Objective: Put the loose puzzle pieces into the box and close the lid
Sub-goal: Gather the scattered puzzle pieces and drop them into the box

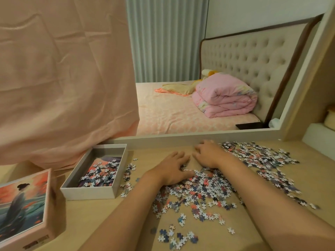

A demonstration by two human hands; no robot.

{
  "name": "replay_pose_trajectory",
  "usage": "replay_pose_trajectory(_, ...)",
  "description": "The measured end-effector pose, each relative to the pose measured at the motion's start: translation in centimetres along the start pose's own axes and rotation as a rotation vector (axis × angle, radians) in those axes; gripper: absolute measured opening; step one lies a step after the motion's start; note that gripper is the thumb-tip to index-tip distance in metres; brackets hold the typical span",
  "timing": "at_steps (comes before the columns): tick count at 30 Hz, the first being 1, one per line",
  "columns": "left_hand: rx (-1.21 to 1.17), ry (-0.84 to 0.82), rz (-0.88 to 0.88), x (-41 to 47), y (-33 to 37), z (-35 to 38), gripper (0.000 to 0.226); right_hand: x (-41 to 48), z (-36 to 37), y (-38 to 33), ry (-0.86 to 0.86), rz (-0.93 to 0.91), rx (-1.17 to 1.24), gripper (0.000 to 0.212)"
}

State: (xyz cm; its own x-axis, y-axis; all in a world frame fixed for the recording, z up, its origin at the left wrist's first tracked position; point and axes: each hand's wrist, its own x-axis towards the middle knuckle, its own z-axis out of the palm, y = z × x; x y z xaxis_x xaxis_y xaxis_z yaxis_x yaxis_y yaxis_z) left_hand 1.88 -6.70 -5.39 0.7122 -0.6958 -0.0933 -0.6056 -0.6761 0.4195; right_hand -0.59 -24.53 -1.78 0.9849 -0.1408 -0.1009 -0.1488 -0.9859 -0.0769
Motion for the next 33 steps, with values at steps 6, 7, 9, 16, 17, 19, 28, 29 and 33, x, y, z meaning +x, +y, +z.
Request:
replay_pose_trajectory(6, -0.070, 0.058, 0.007, -0.5, 0.3, -0.2, 0.069, -2.5, 1.3, -0.5, 0.001, -0.094, 0.190, 0.042)
replay_pose_trajectory(7, -0.098, 0.064, 0.010, -0.9, 0.4, -0.4, 0.066, -3.1, 1.2, -0.7, -0.002, -0.112, 0.227, 0.038)
replay_pose_trajectory(9, -0.152, 0.060, 0.010, -1.7, 0.7, -0.8, 0.060, -4.2, 0.8, -1.1, -0.024, -0.126, 0.342, 0.037)
replay_pose_trajectory(16, -0.235, 0.100, -0.050, -4.9, -0.2, -1.8, 0.073, -6.5, -0.6, -1.0, 0.030, -0.129, 0.611, 0.037)
replay_pose_trajectory(17, -0.172, 0.116, -0.060, -5.2, -0.4, -1.6, 0.079, -6.7, -0.5, -1.1, 0.007, -0.131, 0.578, 0.040)
replay_pose_trajectory(19, 0.025, 0.146, -0.080, -5.6, -0.7, -1.0, 0.085, -6.9, -0.1, -1.4, -0.103, -0.112, 0.351, 0.064)
replay_pose_trajectory(28, 0.087, 0.159, -0.056, -4.4, 0.1, -1.0, 0.059, -6.1, 0.8, -3.1, -0.099, -0.144, 0.221, 0.062)
replay_pose_trajectory(29, 0.064, 0.167, -0.044, -4.3, 0.2, -1.1, 0.052, -6.1, 0.9, -3.1, -0.069, -0.150, 0.240, 0.056)
replay_pose_trajectory(33, 0.005, 0.244, 0.001, -4.5, 0.1, -1.4, 0.027, -6.0, 0.8, -3.2, 0.011, -0.181, 0.338, 0.034)
